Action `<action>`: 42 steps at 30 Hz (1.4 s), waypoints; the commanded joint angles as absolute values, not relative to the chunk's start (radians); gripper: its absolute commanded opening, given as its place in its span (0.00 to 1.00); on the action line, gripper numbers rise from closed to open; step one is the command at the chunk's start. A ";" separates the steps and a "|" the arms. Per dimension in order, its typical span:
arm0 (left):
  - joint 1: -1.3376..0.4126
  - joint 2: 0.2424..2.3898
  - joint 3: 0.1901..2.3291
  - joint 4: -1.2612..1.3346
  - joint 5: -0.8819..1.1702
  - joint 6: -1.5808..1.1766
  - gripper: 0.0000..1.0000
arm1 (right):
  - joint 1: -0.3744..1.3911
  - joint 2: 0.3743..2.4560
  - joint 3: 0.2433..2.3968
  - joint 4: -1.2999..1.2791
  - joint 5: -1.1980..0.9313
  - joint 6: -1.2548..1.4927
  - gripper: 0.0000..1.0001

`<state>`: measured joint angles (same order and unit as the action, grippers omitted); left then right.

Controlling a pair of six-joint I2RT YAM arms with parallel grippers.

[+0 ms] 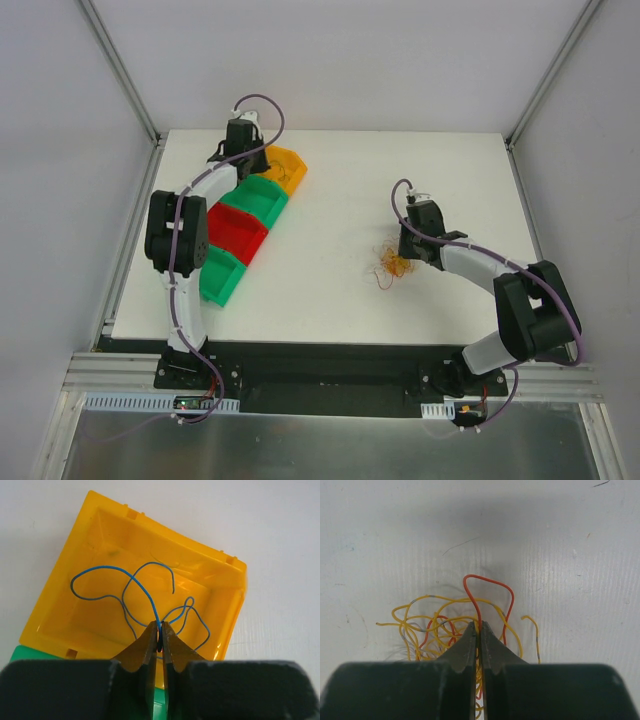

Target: Untangle the cables

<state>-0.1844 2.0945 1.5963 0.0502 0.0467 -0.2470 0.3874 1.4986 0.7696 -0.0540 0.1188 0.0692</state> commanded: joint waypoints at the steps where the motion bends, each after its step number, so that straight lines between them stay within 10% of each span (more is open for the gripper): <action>1: -0.192 2.092 1.675 -0.044 0.031 -0.225 0.14 | 0.374 1.491 0.773 -0.029 0.091 0.089 0.01; 8: -0.193 1.889 1.643 -0.139 0.141 -0.314 0.89 | 0.374 1.486 0.776 -0.015 0.011 0.095 0.05; 10: -0.204 1.804 1.620 -0.155 0.164 -0.334 0.94 | 0.374 1.494 0.782 -0.020 -0.035 0.095 0.10; 21: -0.461 1.509 1.280 -0.167 0.396 -0.355 0.68 | 0.373 1.460 0.752 -0.021 -0.046 0.092 0.57; 26: -0.668 1.629 1.239 -0.088 0.440 -0.316 0.54 | 0.373 1.390 0.672 -0.017 -0.094 0.095 0.60; 29: -0.735 1.709 1.239 -0.025 0.452 -0.318 0.42 | 0.368 1.362 0.601 0.092 -0.135 0.107 0.54; 35: -0.775 1.779 1.180 0.124 0.494 -0.373 0.43 | 0.360 1.405 0.620 0.114 -0.219 0.113 0.11; 42: -0.778 1.833 1.161 0.184 0.633 -0.322 0.50 | 0.354 1.371 0.615 0.098 -0.201 0.110 0.09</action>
